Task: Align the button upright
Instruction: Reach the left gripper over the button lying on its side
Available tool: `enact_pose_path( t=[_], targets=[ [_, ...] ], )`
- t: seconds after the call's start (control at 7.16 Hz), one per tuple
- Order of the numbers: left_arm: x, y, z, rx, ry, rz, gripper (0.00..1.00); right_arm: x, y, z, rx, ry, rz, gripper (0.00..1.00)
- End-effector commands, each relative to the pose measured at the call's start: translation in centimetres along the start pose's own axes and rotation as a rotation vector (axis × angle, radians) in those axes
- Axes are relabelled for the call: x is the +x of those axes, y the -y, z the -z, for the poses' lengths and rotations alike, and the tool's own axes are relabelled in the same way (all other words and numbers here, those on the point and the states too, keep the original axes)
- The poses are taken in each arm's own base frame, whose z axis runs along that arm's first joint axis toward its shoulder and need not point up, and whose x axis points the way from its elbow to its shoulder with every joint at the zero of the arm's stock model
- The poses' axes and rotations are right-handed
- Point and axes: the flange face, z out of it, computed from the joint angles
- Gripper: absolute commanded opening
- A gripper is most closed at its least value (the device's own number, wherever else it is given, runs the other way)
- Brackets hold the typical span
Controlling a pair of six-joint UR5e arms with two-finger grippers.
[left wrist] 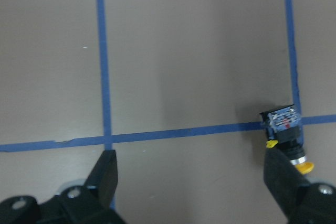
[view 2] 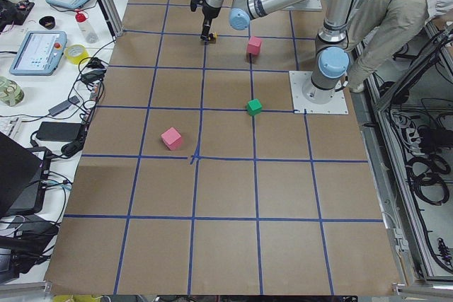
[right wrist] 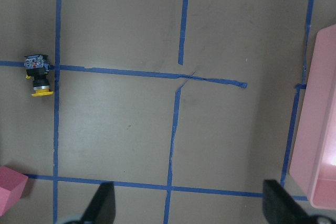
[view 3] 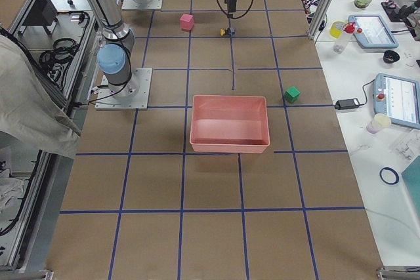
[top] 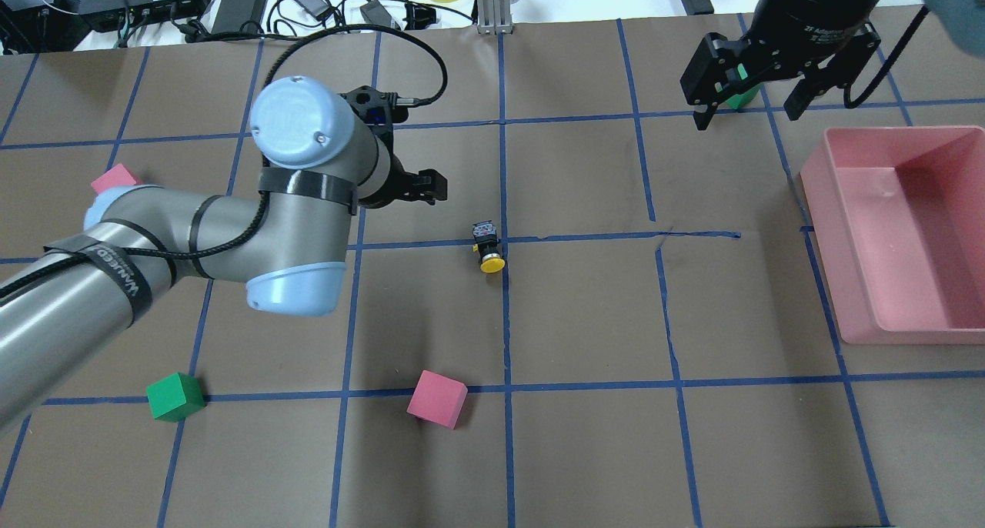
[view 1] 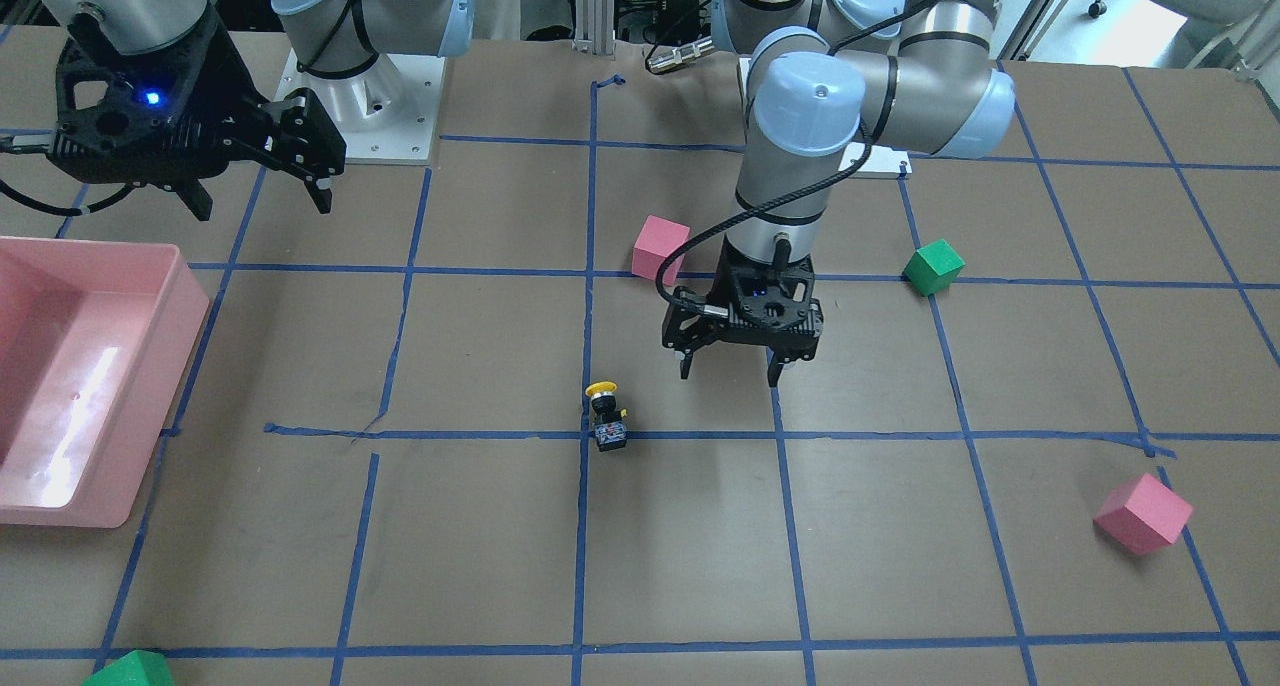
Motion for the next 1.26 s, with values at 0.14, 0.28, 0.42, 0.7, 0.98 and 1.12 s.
enact_pose_path(
  t=[0.14,0.28,0.42,0.7,0.98,1.12],
  targets=[
    [7.1,-4.5,-3.4,0.089,0.042,0.031,1.0,0.1,0.0,-0.1,-0.002,-0.001,-0.001,1.0],
    [8.3,-5.7,-4.8,0.068,0.037,0.083,1.0,0.3,0.1,-0.2,-0.005,-0.002,-0.004,1.0],
    [9.1,-6.2,-6.3,0.074,0.018,0.131,1.0,0.3,0.0,-0.4,-0.009,-0.002,-0.004,1.0],
    [9.6,-7.7,-9.3,0.097,-0.003,0.218,1.0,0.4,-0.1,-1.2,-0.025,-0.001,-0.005,1.0],
    [9.7,-8.4,-11.7,0.065,0.019,0.213,0.92,0.3,-0.2,-1.3,-0.026,0.005,-0.006,1.0],
    [9.8,-8.2,-12.1,0.063,0.018,0.212,0.89,0.3,-0.3,-1.1,-0.023,0.003,-0.006,1.0]
  ],
)
